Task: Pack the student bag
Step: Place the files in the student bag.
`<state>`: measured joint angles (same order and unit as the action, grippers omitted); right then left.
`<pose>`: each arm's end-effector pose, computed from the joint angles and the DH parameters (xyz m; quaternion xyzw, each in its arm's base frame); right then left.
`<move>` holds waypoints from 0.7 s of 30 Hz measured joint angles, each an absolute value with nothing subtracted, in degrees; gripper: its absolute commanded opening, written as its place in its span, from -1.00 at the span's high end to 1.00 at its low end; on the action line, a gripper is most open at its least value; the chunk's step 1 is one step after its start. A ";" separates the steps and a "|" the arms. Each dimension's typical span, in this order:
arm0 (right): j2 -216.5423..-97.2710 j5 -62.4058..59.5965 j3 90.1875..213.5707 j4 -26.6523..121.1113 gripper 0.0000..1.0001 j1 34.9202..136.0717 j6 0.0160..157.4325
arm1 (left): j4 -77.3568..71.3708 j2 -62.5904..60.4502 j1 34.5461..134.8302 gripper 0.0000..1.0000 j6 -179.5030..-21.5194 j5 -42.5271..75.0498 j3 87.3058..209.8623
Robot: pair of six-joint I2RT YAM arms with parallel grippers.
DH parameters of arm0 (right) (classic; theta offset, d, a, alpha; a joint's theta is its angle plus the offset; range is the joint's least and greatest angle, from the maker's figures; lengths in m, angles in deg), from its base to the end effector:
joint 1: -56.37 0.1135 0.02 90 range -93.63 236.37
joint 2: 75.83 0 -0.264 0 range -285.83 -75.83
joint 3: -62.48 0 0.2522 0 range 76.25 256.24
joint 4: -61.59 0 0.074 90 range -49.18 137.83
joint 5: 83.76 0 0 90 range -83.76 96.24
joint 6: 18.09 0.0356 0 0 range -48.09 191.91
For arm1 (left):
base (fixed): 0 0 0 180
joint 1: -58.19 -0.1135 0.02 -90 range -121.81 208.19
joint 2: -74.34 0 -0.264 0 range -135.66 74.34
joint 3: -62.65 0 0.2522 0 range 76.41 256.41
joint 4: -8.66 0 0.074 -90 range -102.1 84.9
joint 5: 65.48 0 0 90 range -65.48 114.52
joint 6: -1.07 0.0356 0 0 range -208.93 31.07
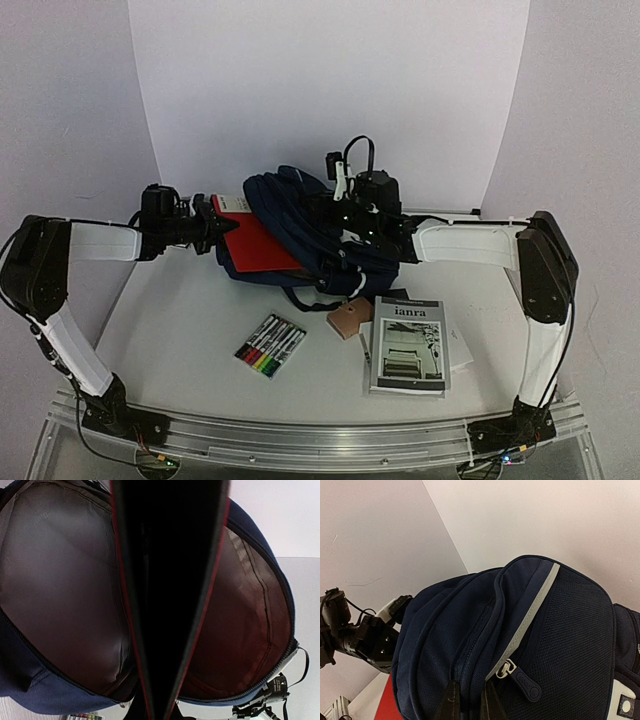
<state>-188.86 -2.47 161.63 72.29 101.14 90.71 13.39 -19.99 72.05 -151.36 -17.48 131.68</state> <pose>0.3349 0.3399 0.2899 -0.2136 0.6941 0.4078 0.5534 0.3457 -0.1098 0.2337 -0.1296 0.7834 -0.5601 0.2362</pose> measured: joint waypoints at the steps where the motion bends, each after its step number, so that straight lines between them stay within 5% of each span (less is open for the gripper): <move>1: -188.86 -2.50 161.63 72.34 1.00 101.14 90.89 | 14.03 -21.60 72.50 1.00 -151.34 -16.66 132.75; 21: -189.32 -0.74 161.76 73.51 1.00 101.14 91.45 | 14.44 -46.88 82.02 0.98 -146.05 -8.74 156.04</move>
